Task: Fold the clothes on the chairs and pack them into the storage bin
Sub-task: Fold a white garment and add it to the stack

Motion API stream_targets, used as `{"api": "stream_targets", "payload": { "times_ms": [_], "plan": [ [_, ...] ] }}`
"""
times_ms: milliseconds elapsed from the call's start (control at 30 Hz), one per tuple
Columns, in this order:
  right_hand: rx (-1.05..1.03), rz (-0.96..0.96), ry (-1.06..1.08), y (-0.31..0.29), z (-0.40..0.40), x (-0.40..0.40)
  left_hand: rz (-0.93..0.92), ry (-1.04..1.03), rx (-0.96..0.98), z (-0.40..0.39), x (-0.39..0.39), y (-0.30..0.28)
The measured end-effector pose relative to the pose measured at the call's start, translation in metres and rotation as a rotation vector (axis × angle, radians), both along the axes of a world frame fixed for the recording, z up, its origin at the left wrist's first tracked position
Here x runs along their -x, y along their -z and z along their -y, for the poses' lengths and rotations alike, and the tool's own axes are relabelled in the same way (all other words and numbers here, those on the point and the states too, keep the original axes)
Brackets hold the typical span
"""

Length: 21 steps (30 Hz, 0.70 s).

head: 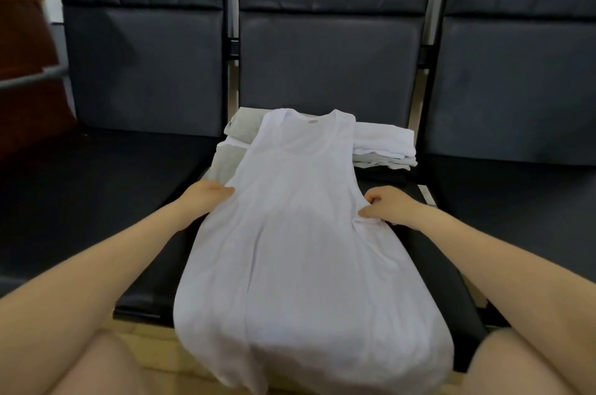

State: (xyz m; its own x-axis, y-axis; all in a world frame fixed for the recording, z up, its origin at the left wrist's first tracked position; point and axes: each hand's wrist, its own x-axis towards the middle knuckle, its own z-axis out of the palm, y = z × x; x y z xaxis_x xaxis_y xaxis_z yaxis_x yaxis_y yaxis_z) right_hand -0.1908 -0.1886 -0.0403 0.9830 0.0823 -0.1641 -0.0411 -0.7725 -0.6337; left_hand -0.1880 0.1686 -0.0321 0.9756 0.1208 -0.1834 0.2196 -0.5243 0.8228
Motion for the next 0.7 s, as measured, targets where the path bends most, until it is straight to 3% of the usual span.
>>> {"api": "stream_targets", "payload": {
  "times_ms": [200, 333, 700],
  "plan": [
    [-0.146, 0.123, 0.209, -0.010, 0.016, -0.004, 0.147, -0.158, 0.194, 0.000, 0.000, -0.003],
    [0.021, 0.186, 0.281, -0.007, 0.039, -0.009, 0.187, -0.300, 0.270, -0.006, -0.003, -0.001],
    [0.245, 0.393, 0.325, -0.007, 0.058, -0.027, 0.418, -0.229, -0.353, -0.025, -0.003, 0.000]
  ]
}}
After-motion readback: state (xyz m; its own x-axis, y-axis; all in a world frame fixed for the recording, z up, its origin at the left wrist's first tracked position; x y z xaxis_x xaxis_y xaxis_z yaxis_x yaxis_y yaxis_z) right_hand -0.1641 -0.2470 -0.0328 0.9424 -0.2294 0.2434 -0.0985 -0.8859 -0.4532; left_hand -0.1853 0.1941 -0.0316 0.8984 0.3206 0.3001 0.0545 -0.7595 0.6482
